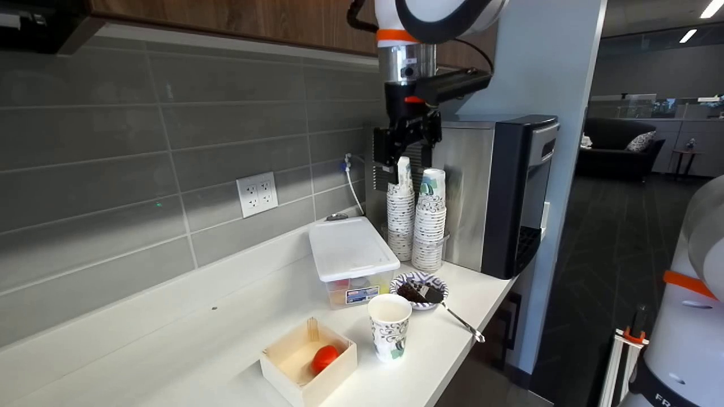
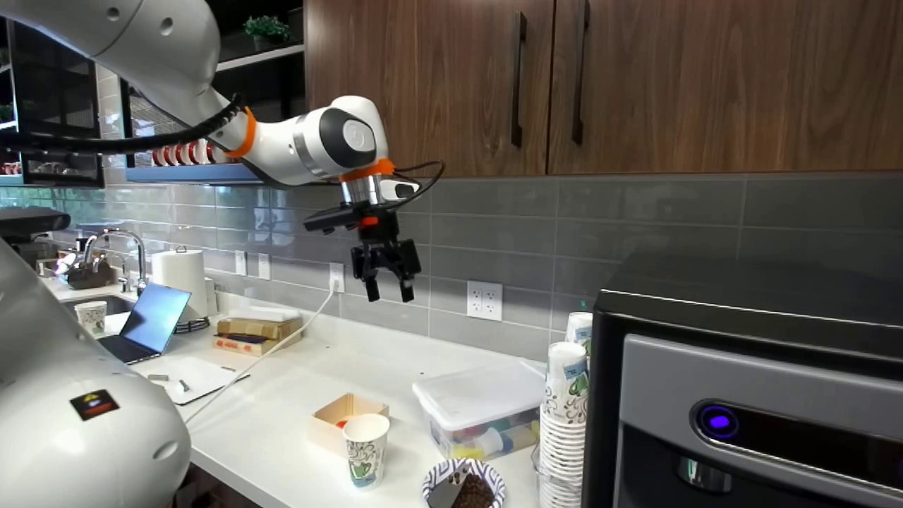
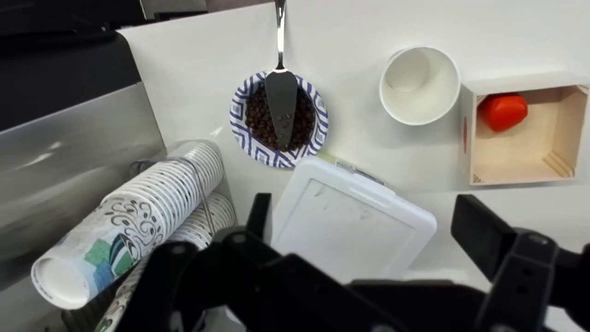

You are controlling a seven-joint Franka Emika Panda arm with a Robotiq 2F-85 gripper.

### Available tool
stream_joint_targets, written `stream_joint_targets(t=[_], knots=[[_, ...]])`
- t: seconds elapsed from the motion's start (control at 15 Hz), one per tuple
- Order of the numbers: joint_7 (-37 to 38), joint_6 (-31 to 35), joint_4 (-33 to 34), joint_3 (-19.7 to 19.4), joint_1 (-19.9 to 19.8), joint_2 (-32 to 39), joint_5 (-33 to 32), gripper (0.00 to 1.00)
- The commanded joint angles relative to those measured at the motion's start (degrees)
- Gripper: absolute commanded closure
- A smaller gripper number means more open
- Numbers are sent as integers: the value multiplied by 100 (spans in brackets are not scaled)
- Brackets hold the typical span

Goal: Use the silver spatula to stir the contents of the white plate

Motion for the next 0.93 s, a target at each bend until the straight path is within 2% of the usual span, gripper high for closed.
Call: stream_joint_targets(t=[0.0,0.4,0.73,0.87], knots=[[428,-80,-439,73,-67,66,-244,0],[1141,352,-1352,40,-219,194,-552,0],[1214,1227,-2043,-280,-622,462,-827,0],[1179,1458,-2036,-374,-832,832,-1047,0]])
